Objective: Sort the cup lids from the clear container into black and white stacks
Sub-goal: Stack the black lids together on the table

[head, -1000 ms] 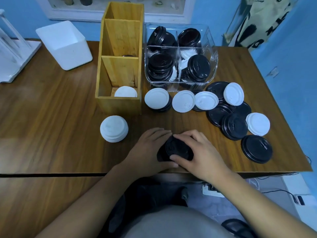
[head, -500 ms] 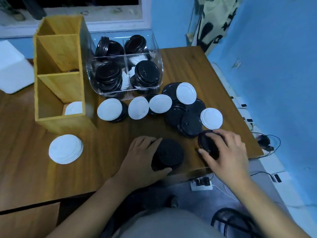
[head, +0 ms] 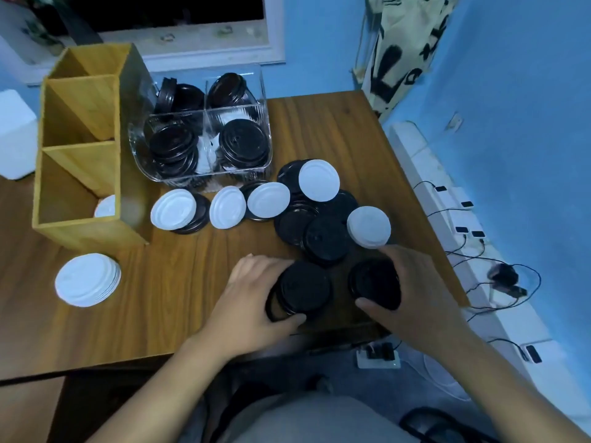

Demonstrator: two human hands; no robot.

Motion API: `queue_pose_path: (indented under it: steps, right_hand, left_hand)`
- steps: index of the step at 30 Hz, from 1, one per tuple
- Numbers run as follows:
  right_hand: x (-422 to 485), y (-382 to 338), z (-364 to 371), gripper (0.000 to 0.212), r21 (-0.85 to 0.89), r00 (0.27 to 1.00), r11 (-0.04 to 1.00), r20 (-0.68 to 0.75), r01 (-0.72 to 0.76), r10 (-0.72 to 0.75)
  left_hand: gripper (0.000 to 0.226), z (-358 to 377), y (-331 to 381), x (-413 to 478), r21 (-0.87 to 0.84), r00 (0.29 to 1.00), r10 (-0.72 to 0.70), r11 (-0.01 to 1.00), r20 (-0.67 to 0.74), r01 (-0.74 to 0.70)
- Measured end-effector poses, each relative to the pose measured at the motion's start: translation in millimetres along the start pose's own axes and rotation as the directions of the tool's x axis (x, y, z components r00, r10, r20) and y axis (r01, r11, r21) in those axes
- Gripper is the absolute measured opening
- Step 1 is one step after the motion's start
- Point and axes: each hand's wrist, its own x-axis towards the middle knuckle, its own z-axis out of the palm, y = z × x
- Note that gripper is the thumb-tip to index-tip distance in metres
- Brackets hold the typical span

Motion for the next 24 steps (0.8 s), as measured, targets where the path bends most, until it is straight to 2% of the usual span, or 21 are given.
queue_pose_path:
  steps: [1,3,7,9,12,14,16,21,24]
  right_hand:
    - [2,-3,5,0.092,-0.058,0.999,0.998,-0.035,-0.021,0.019]
    - [5,-4,13,0.094,-0.061,0.999,0.998,-0.03,0.018,-0.02]
    - [5,-3,4,0.085,0.185,0.992,0.975,-0.033,0.125,-0.121]
    - [10,-15,-4,0.083,0.275,0.974,0.939,0.043,0.204,-0.224]
    - [27,-40,8,0.08,0.241,0.874,0.883,0.183,0.404,-0.45]
    - [40,-51,21,0.075,0.17,0.808,0.843,0.24,0.511,-0.538]
    - [49,-55,29,0.074,0.135,0.785,0.83,0.274,0.541,-0.556]
    - [50,-54,28,0.071,0.169,0.783,0.837,0.296,0.521,-0.547]
    - [51,-52,28,0.067,0.134,0.762,0.828,0.333,0.545,-0.556]
  left_hand:
    - [0.077,0,0,-1,0.001,1.0,-0.002,1.0,-0.005,0.002]
    - [0.079,1,1,-1,0.006,1.0,-0.018,1.0,0.0,0.018]
    - [0.081,1,0,-1,0.003,1.0,-0.023,1.0,0.01,0.023]
    - [0.082,1,-1,0,-0.003,1.0,-0.024,1.0,0.016,0.024]
    - [0.084,2,-3,-1,-0.001,1.0,-0.017,1.0,0.015,0.017]
    - [0.082,1,-4,-1,-0.012,1.0,0.0,1.0,-0.001,0.0]
    - [0.082,1,-5,-1,-0.022,1.0,0.007,1.0,-0.013,-0.007]
    - [0.085,-1,-6,-1,-0.055,1.0,0.004,0.998,-0.031,-0.006]
    - [0.1,-1,-7,-3,-0.077,0.999,-0.048,0.996,-0.022,0.046]
